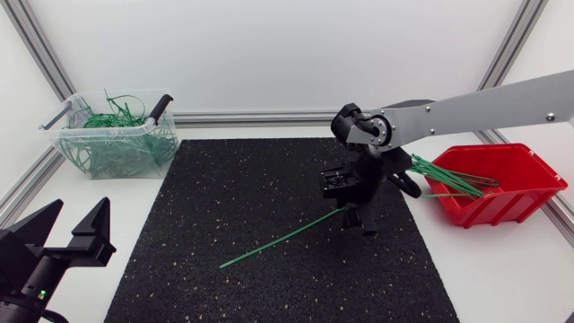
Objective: Take a green cable tie from the red box, thread the tail through the head to close it, then place it in the transparent bin on the left.
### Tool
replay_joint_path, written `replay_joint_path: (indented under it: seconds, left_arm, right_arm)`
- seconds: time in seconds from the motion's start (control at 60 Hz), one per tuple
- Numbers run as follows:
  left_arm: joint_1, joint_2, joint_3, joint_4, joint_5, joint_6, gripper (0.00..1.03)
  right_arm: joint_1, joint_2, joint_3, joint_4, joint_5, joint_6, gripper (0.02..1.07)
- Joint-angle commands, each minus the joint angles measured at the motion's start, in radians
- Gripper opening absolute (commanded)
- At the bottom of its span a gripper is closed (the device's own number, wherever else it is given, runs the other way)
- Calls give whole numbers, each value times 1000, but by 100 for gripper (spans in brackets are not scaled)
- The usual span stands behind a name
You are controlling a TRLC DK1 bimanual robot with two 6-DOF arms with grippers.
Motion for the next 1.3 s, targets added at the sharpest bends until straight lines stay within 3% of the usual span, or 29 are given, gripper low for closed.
replay_joint_path:
  seconds: [0.0,0.433,0.783,1.017,1.283]
  left_arm:
    - [-15,10,-39,-25,2,-9,99]
    - [-29,28,-39,-28,2,13,99]
    - [-49,14,-39,-27,2,19,99]
    - [-52,11,-39,-27,2,19,99]
    - [-75,8,-39,-27,2,19,99]
  right_arm:
    - [10,31,16,9,5,-45,64]
    - [13,88,69,27,24,-97,64]
    - [5,144,146,-45,24,-135,59]
    - [4,155,157,-66,24,-169,48]
    - [1,180,177,-91,25,-191,44]
